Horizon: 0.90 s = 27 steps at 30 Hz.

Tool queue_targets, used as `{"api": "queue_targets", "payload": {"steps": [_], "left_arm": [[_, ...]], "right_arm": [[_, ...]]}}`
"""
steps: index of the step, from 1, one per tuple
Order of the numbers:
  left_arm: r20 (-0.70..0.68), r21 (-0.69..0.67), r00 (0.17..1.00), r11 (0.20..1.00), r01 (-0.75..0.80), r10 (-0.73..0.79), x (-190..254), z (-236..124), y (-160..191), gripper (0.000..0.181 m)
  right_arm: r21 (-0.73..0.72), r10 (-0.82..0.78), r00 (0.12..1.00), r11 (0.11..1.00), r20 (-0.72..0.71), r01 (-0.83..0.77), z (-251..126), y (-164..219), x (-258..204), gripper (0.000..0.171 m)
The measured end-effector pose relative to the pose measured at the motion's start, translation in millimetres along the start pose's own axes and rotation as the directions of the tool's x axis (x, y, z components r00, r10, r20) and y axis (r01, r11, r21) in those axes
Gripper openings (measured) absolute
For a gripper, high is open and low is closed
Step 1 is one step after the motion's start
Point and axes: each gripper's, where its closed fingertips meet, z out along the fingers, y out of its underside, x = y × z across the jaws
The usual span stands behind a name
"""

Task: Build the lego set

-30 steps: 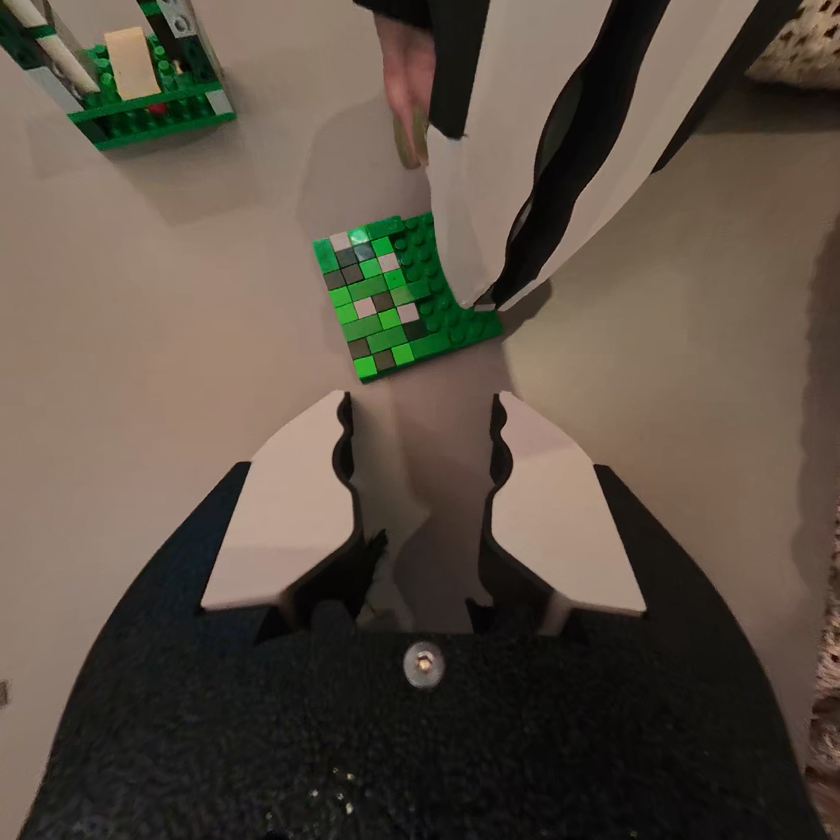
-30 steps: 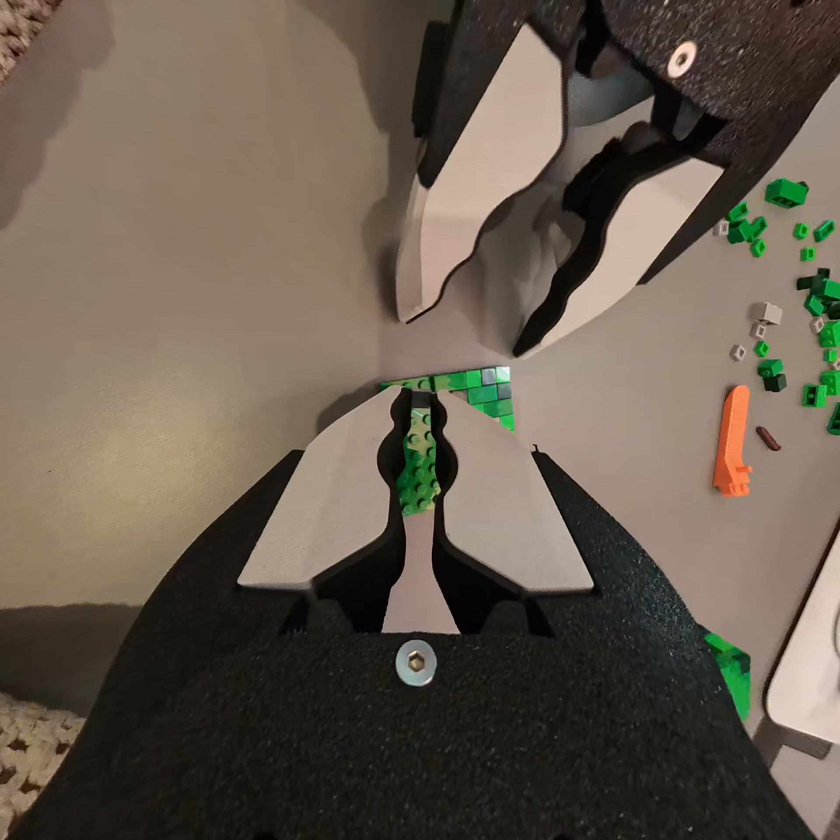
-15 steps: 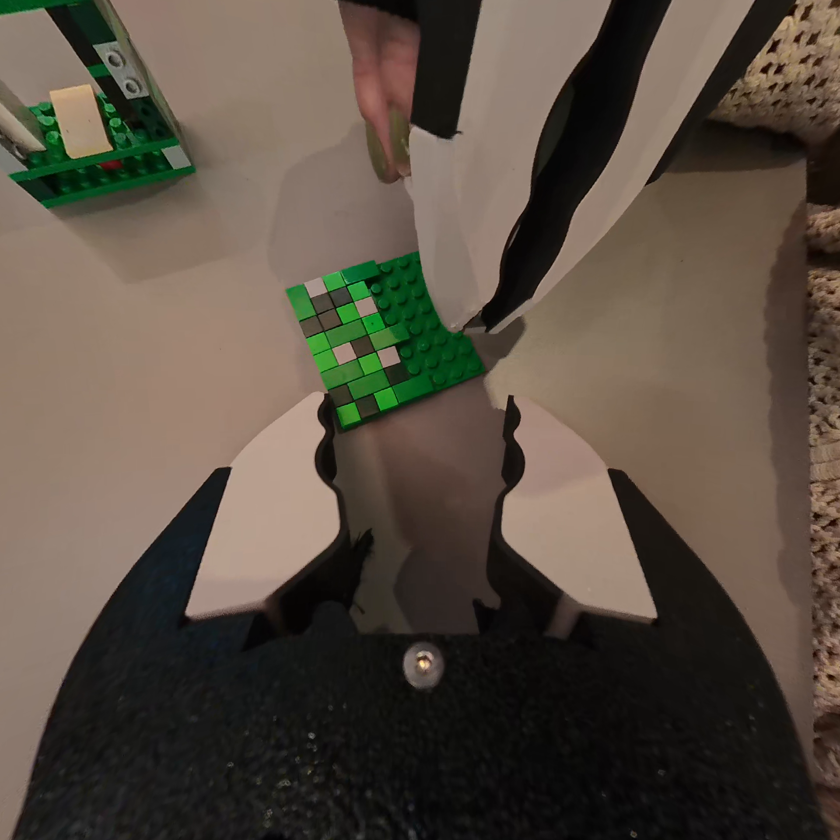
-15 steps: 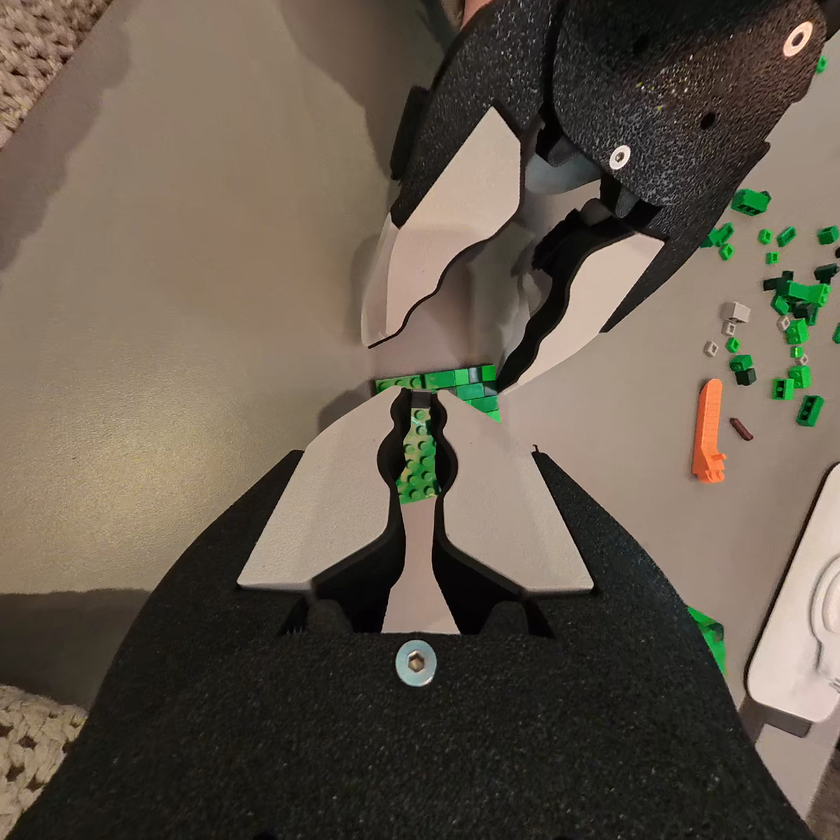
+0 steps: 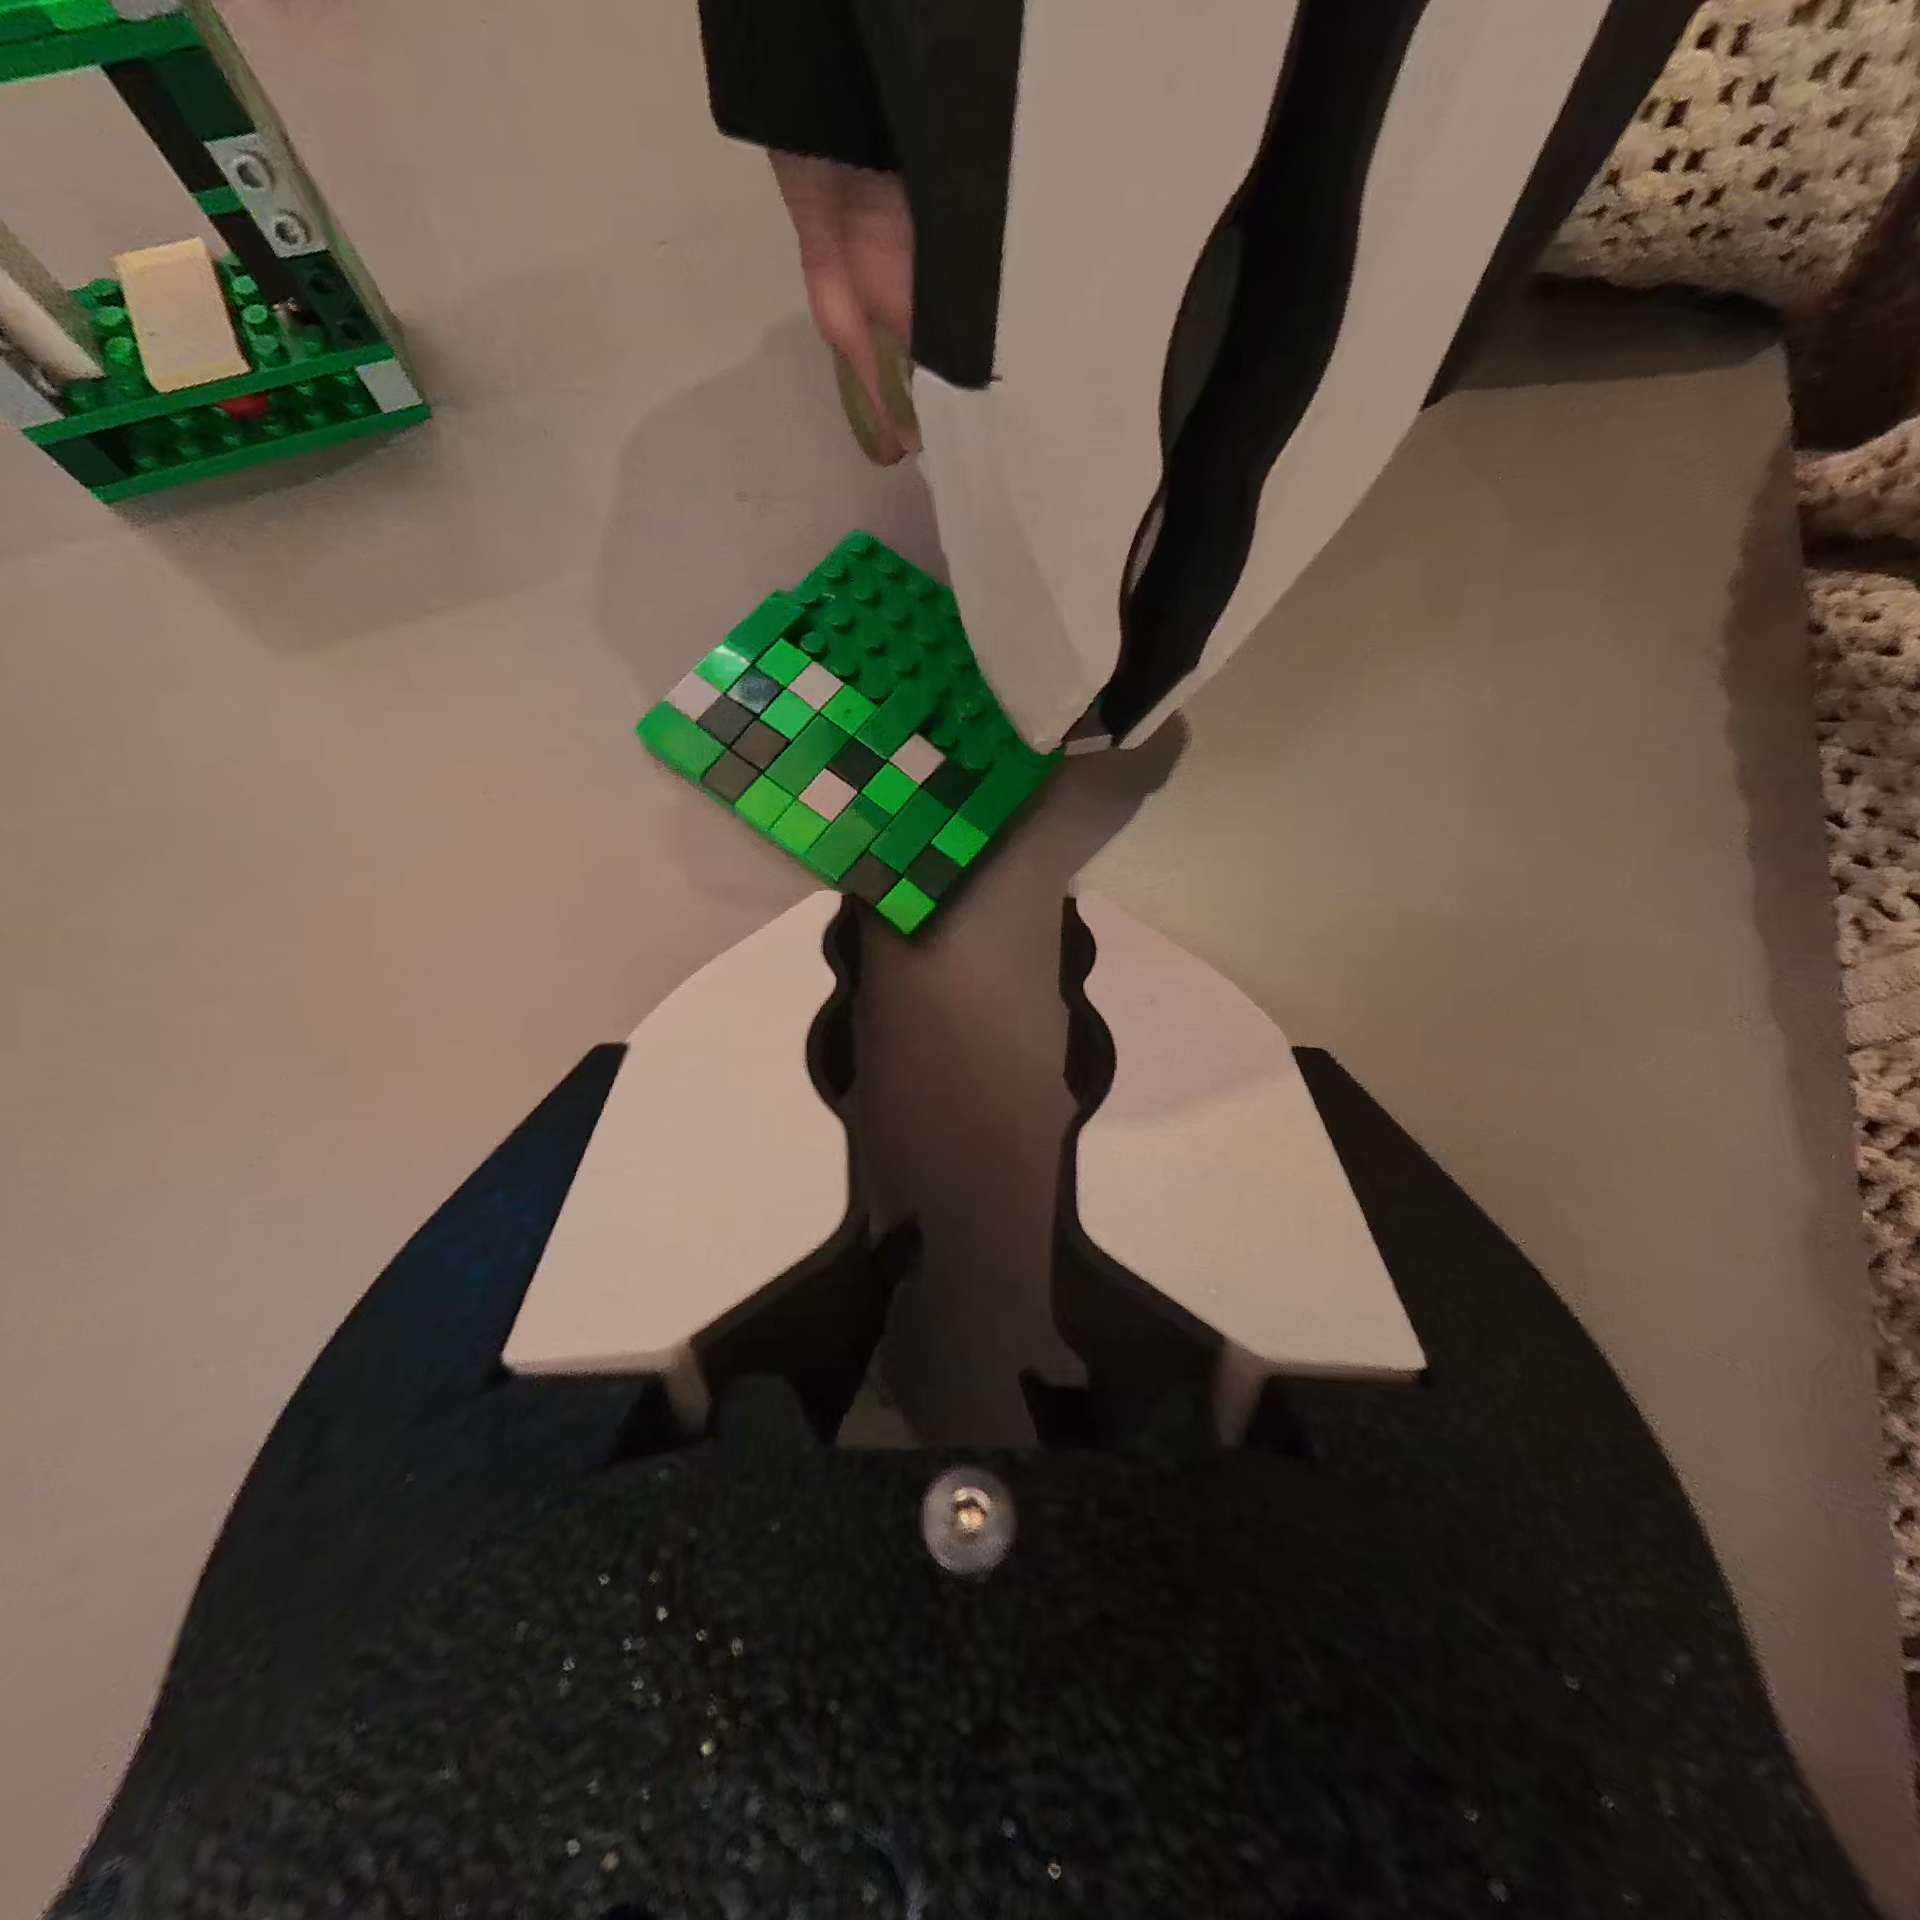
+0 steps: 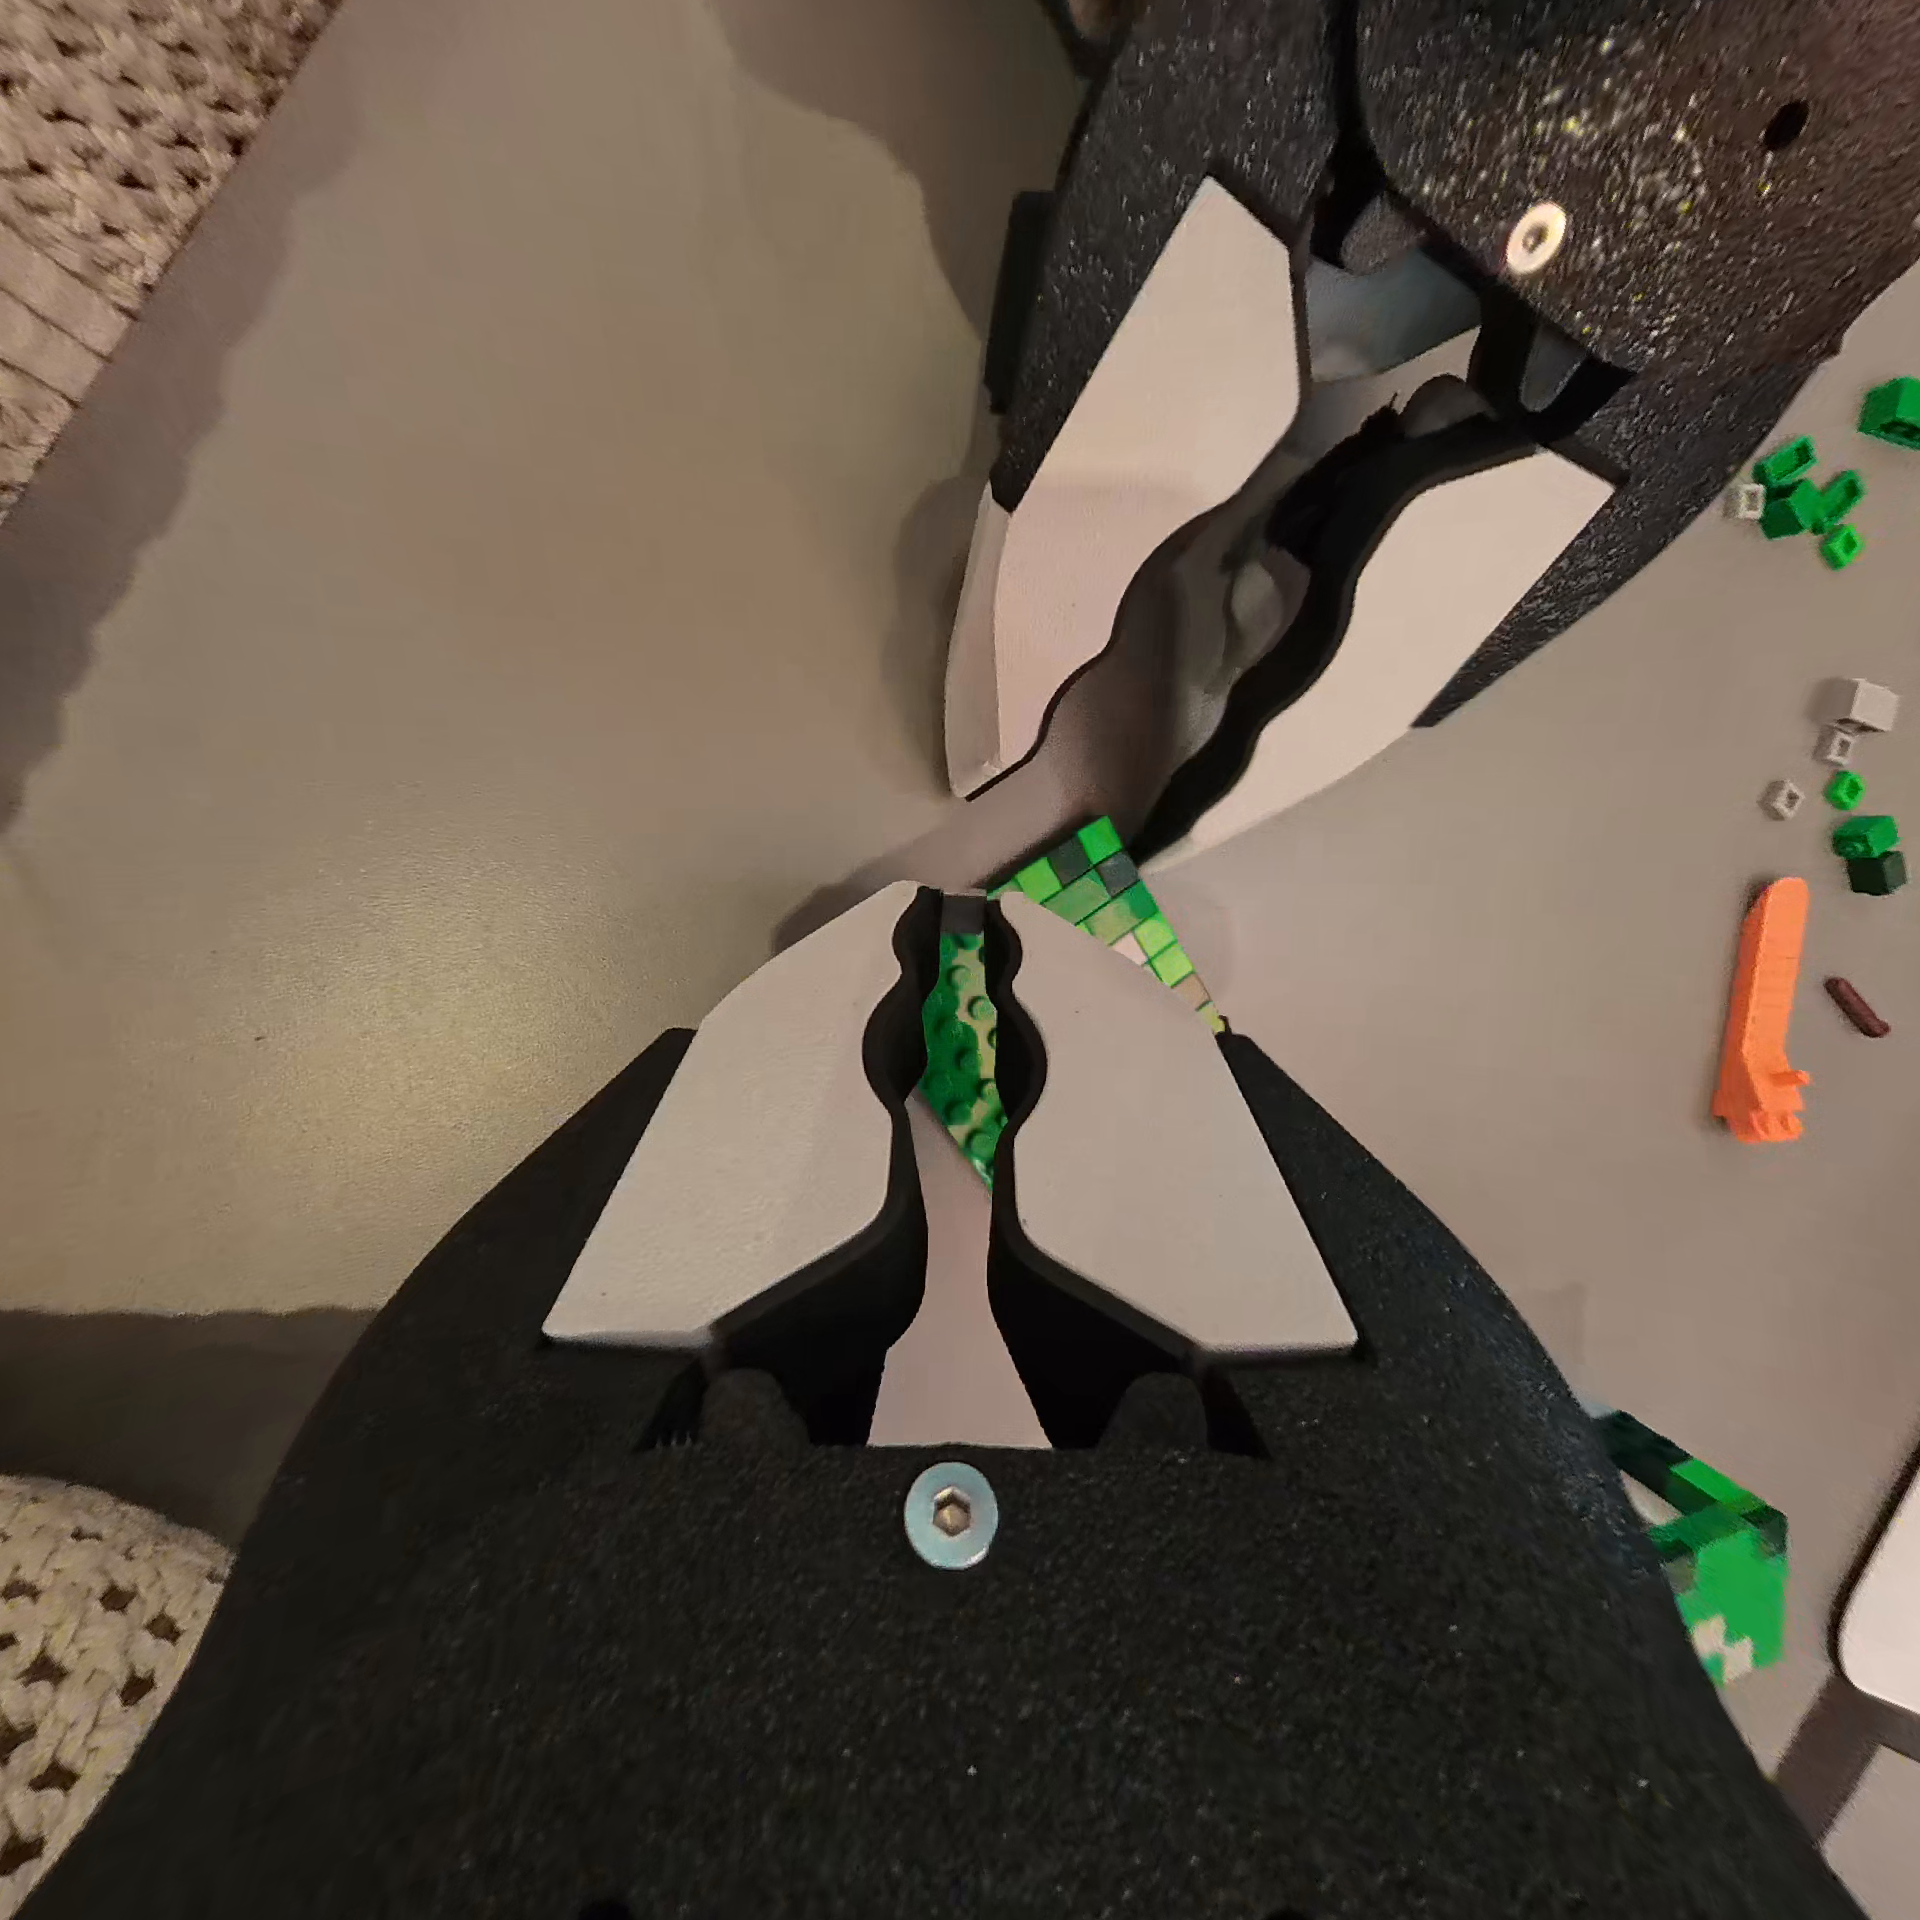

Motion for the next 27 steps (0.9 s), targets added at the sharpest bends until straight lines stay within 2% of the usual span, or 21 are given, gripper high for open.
{"api": "queue_targets", "payload": {"steps": [4, 17, 23, 27], "left_arm": [[-0.074, 0.002, 0.996, 0.999, -0.050, 0.050, 13, -1, 0, 0.013], [-0.052, 0.003, 0.997, 0.998, -0.064, 0.064, 11, 0, 0, 0.015], [-0.016, -0.009, 0.997, 0.997, -0.080, 0.080, 9, 2, 1, 0.028], [-0.047, -0.009, 0.994, 0.995, -0.103, 0.102, 19, 6, -2, 0.032]], "right_arm": [[-0.028, 0.032, 0.998, 0.999, 0.056, -0.031, 1, 3, -9, 0.008], [-0.177, -0.034, 0.999, 0.984, -0.022, 0.029, 4, 14, 14, 0.008], [-0.210, 0.032, 0.999, 0.977, -0.031, -0.038, -8, 29, 18, 0.008], [-0.232, 0.098, 0.995, 0.967, -0.033, -0.103, -15, 45, 19, 0.008]]}}
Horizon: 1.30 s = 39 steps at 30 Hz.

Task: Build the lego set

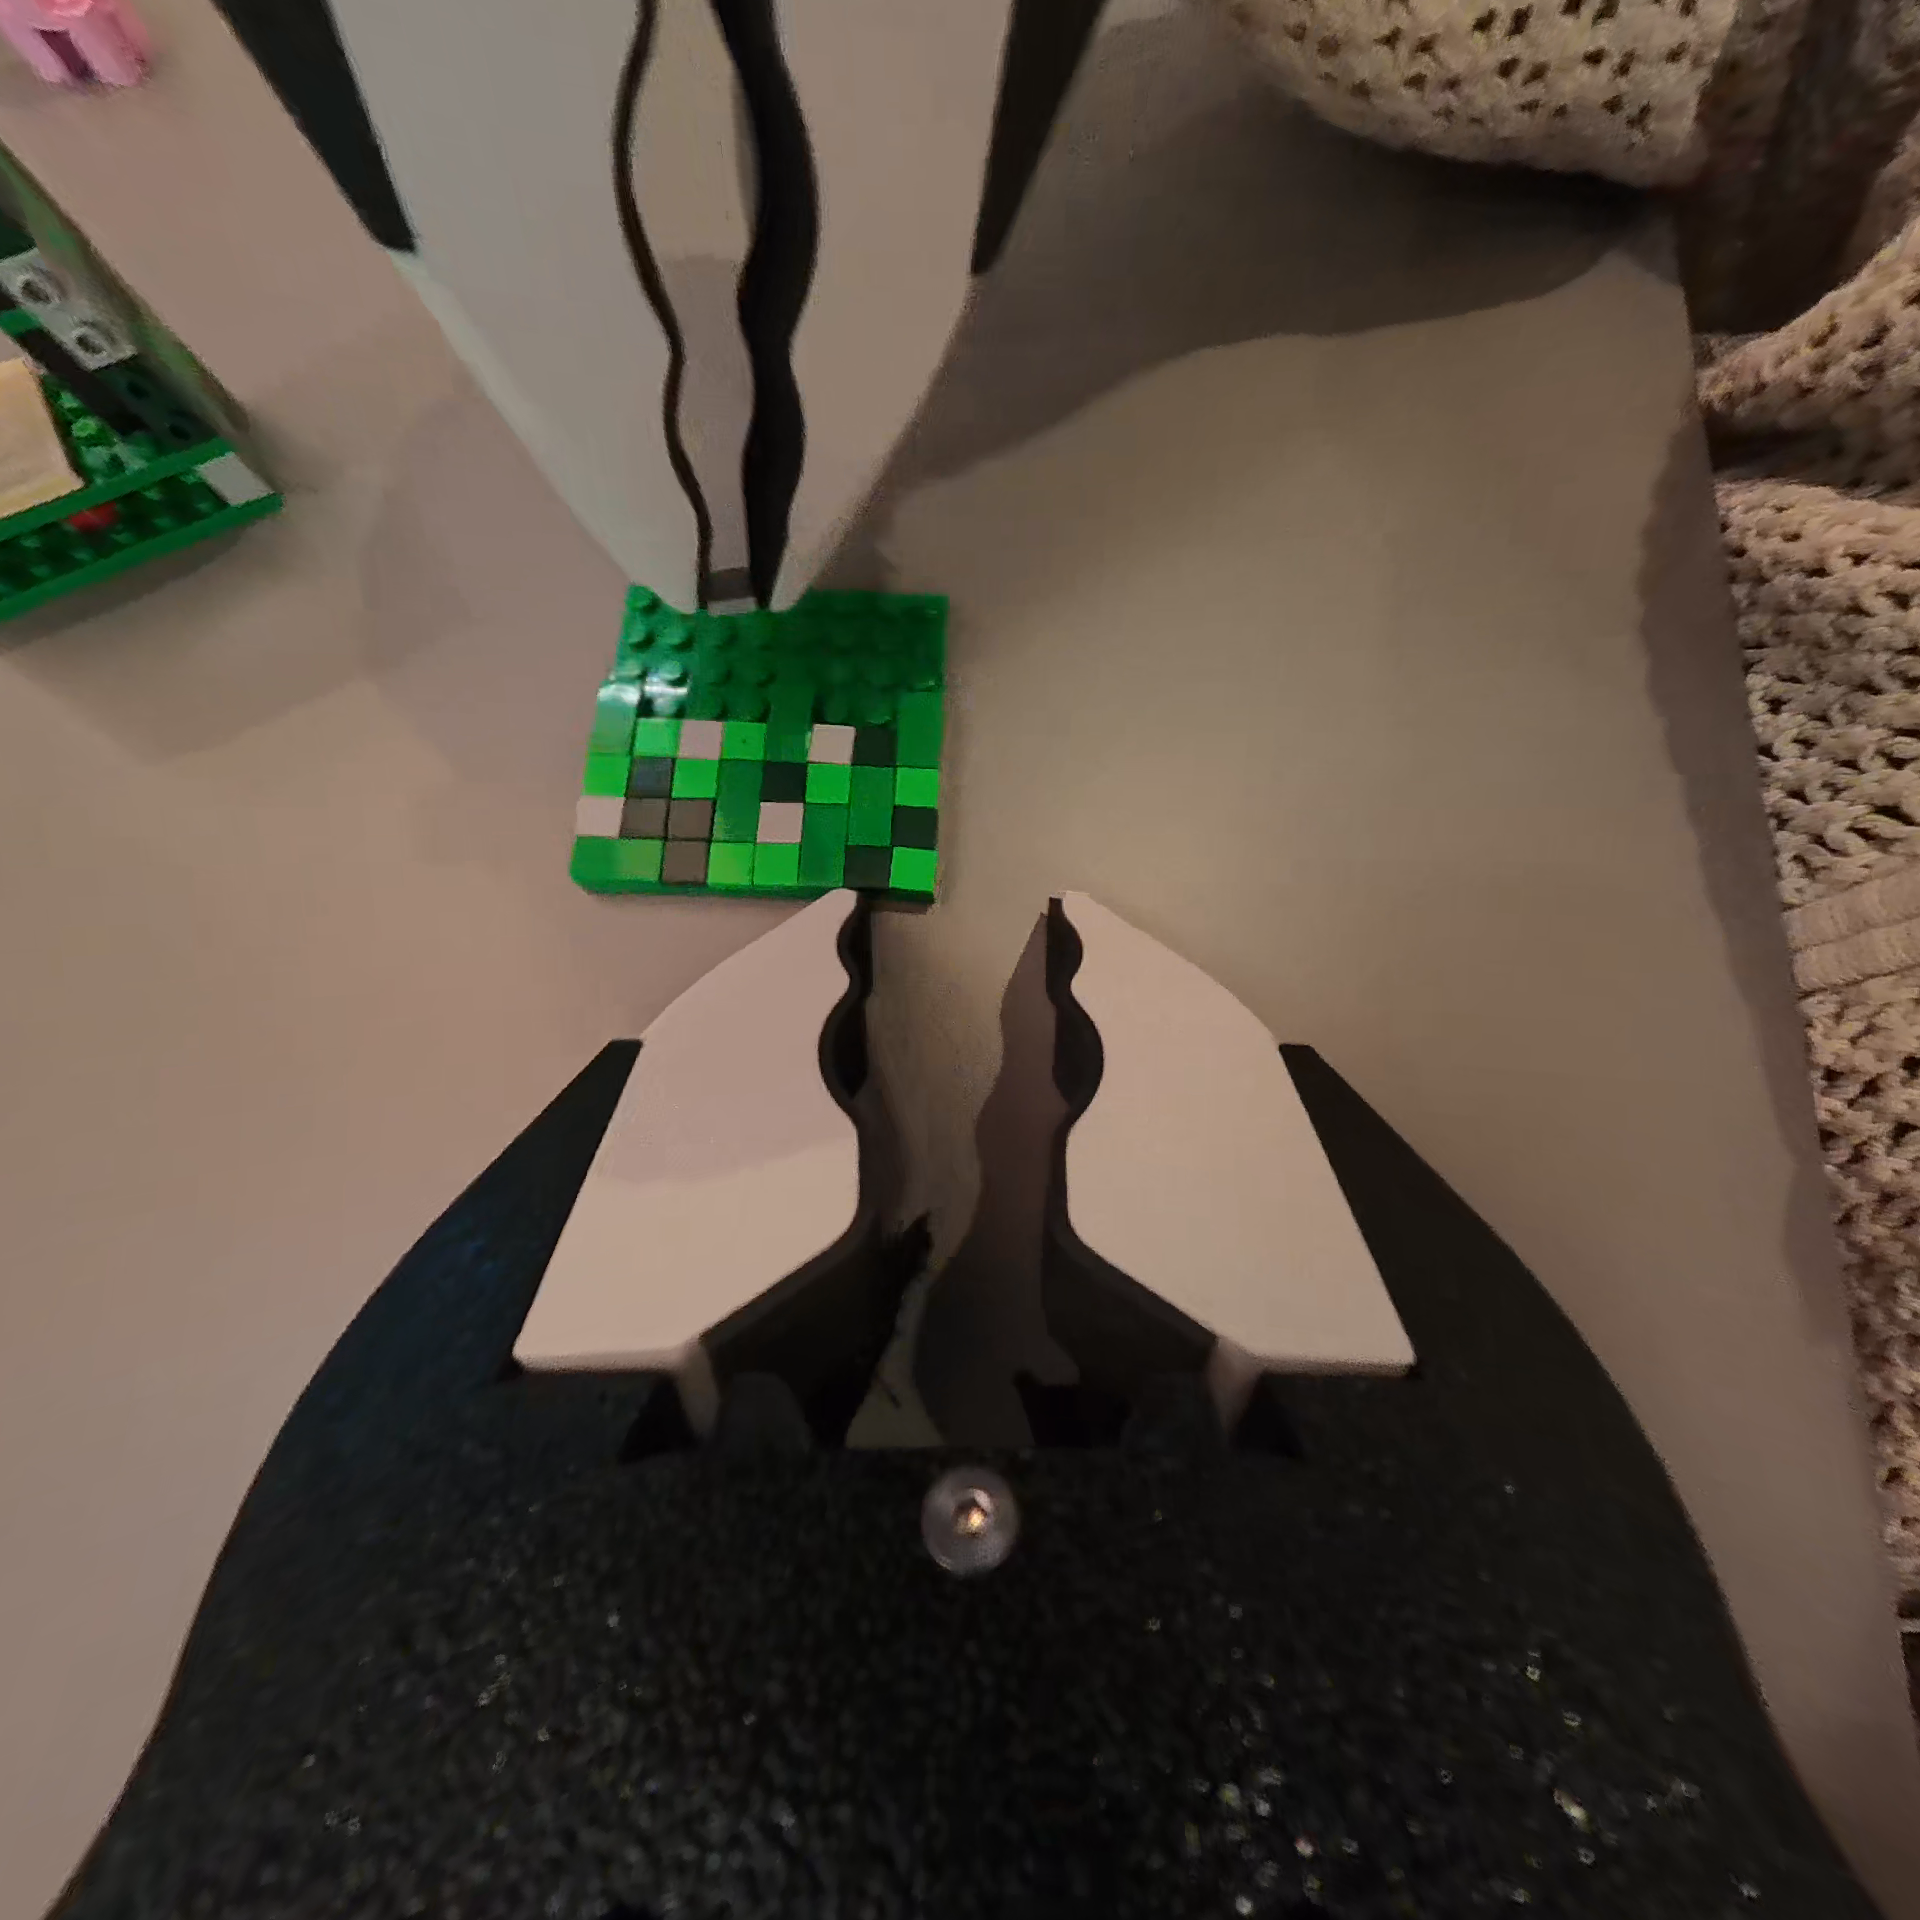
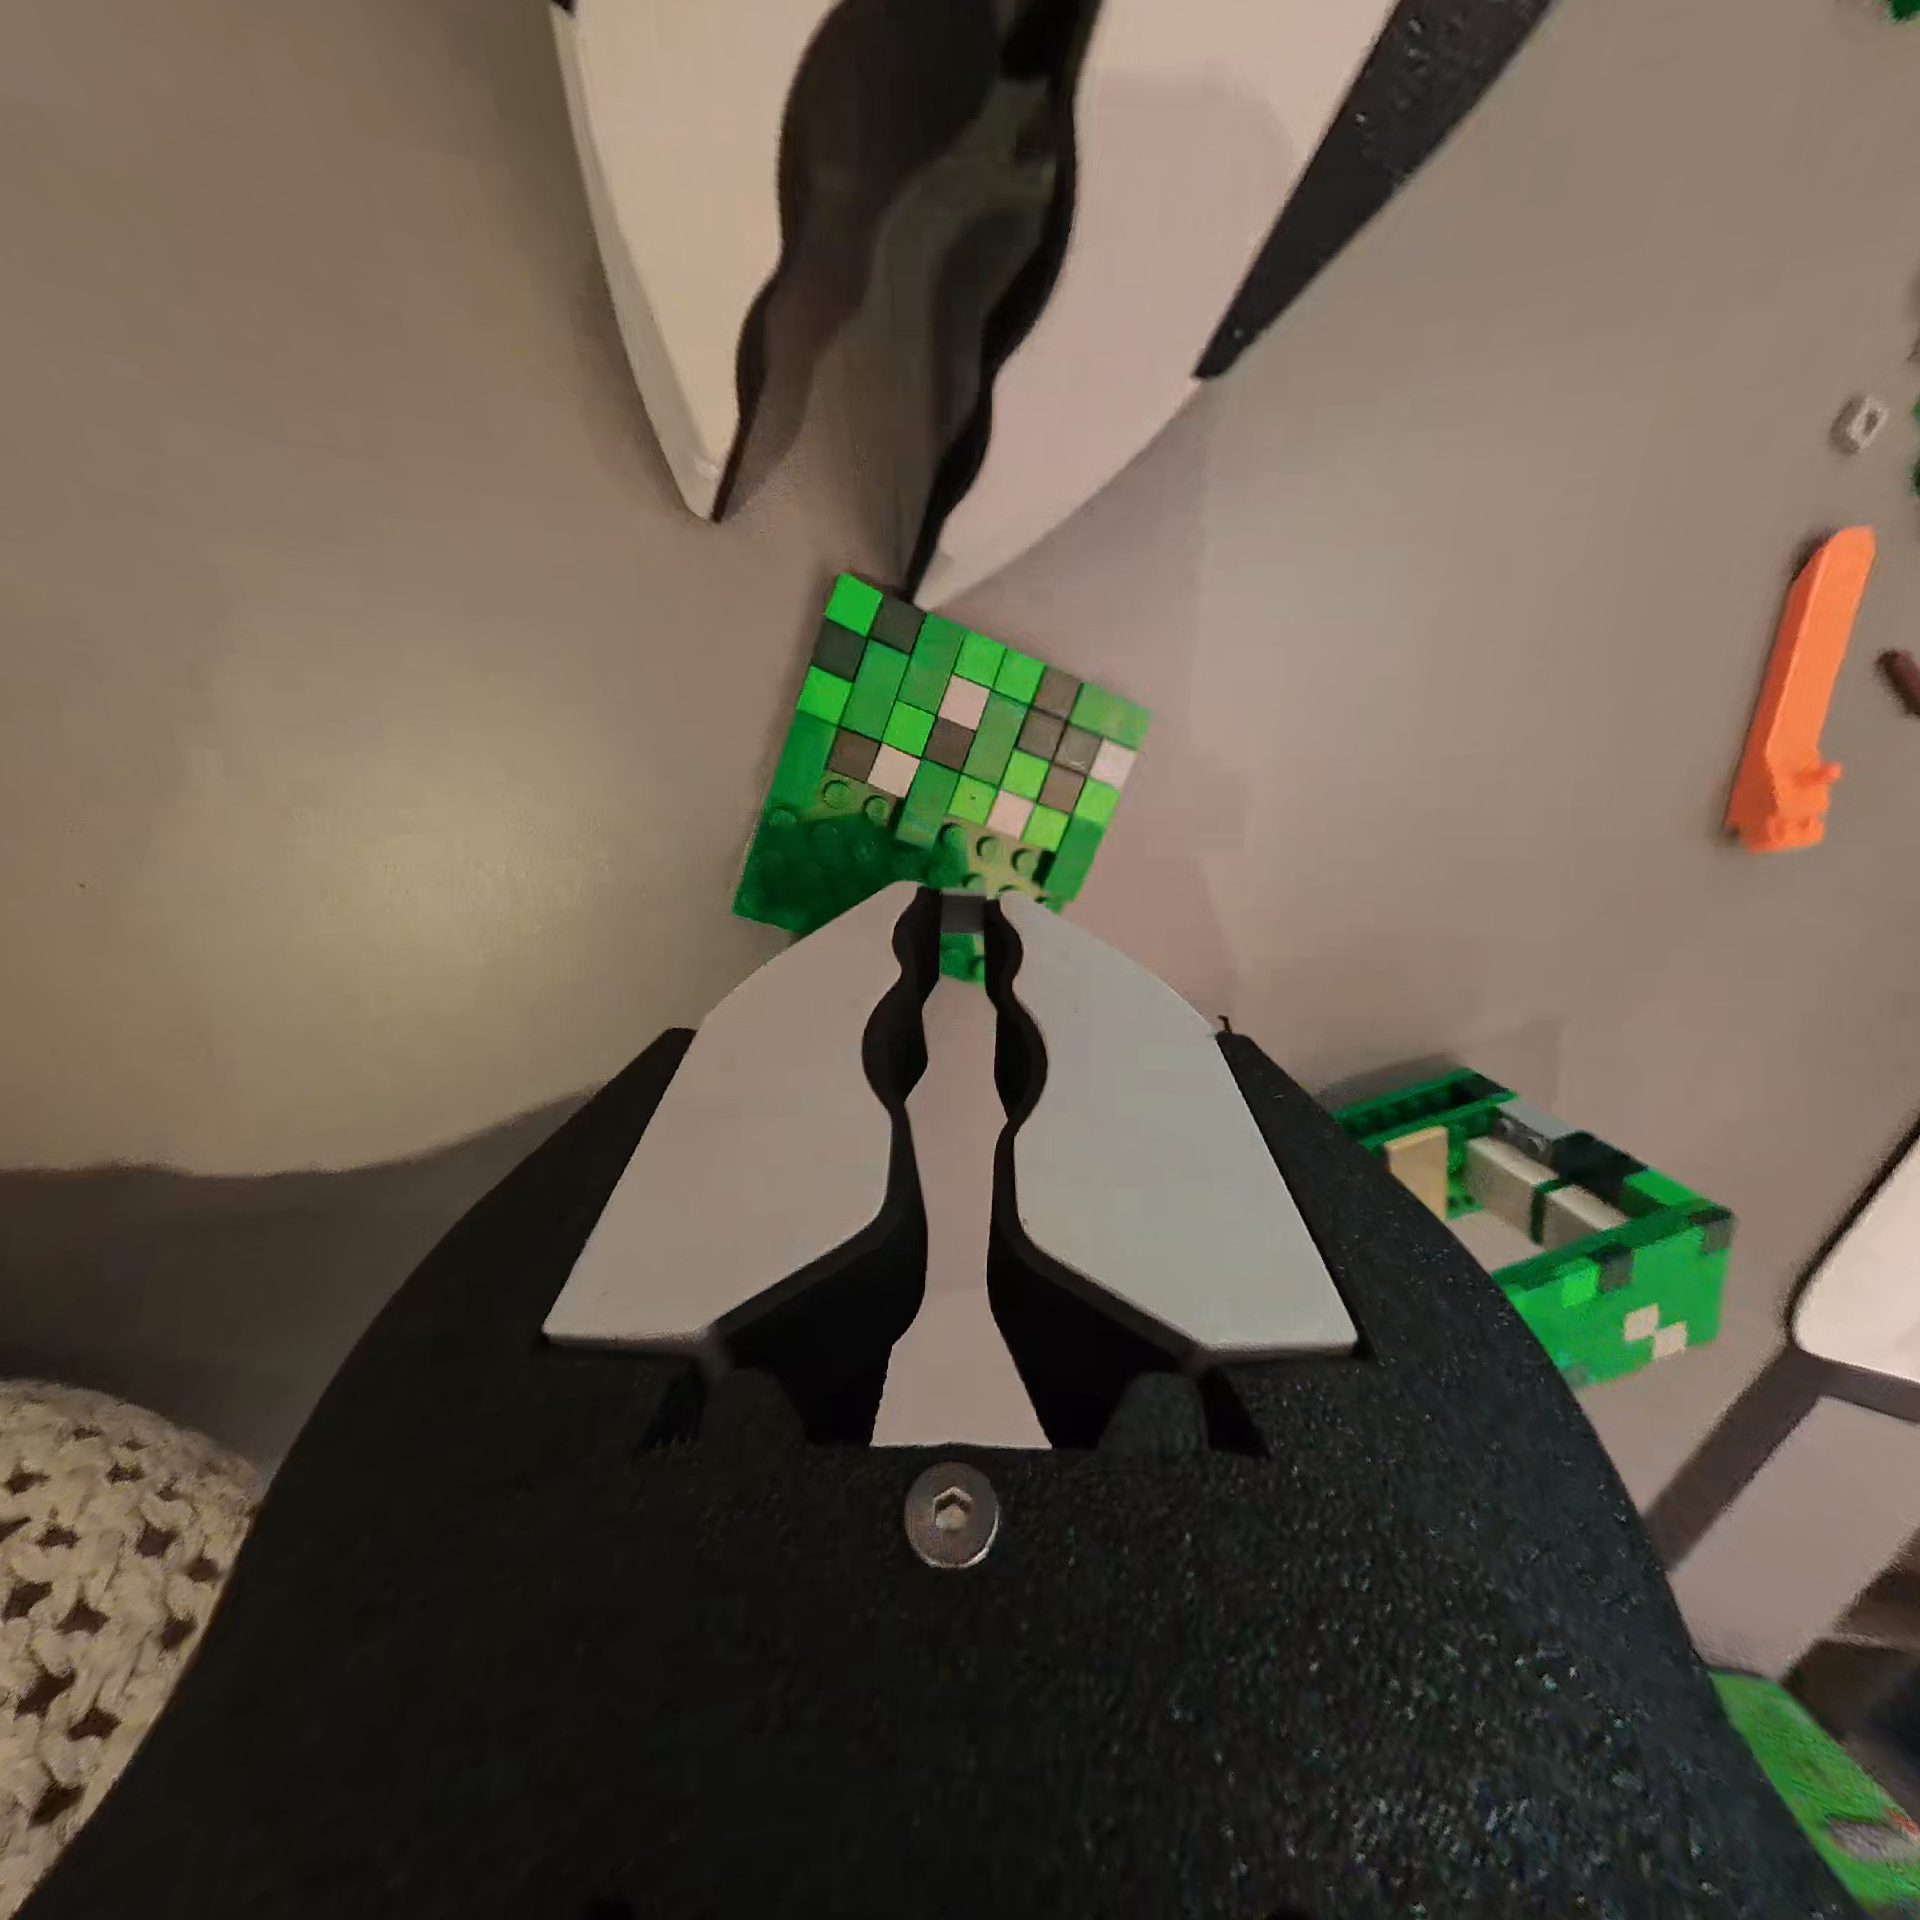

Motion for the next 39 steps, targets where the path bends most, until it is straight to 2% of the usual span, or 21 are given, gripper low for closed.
{"api": "queue_targets", "payload": {"steps": [5, 10, 22, 32, 34, 39], "left_arm": [[0.035, 0.012, 0.999, 0.999, -0.033, 0.033, -1, 1, -4, 0.029], [0.114, 0.010, 0.991, 0.998, -0.070, 0.068, -9, 6, -8, 0.028], [0.151, 0.037, 0.970, 0.980, -0.196, 0.189, -2, 9, -17, 0.025], [0.150, 0.030, 0.966, 0.976, -0.216, 0.209, 1, 12, -17, 0.023], [0.157, 0.032, 0.964, 0.975, -0.222, 0.214, 1, 12, -18, 0.023], [0.176, 0.044, 0.958, 0.971, -0.236, 0.225, 1, 11, -21, 0.026]], "right_arm": [[0.103, 0.029, 0.994, 0.994, 0.106, -0.040, -3, -8, -18, 0.008], [0.057, 0.028, 0.990, 0.998, 0.136, -0.036, 5, -5, -28, 0.008], [0.011, 0.016, 0.995, 1.000, 0.099, -0.018, 6, 1, -33, 0.008], [-0.007, 0.041, 0.996, 0.999, 0.083, -0.041, 10, 0, -31, 0.012], [0.006, 0.056, 0.996, 0.998, 0.076, -0.057, 7, 0, -31, 0.020], [0.162, 0.078, 0.997, 0.984, -0.017, -0.074, -10, -3, -34, 0.020]]}}
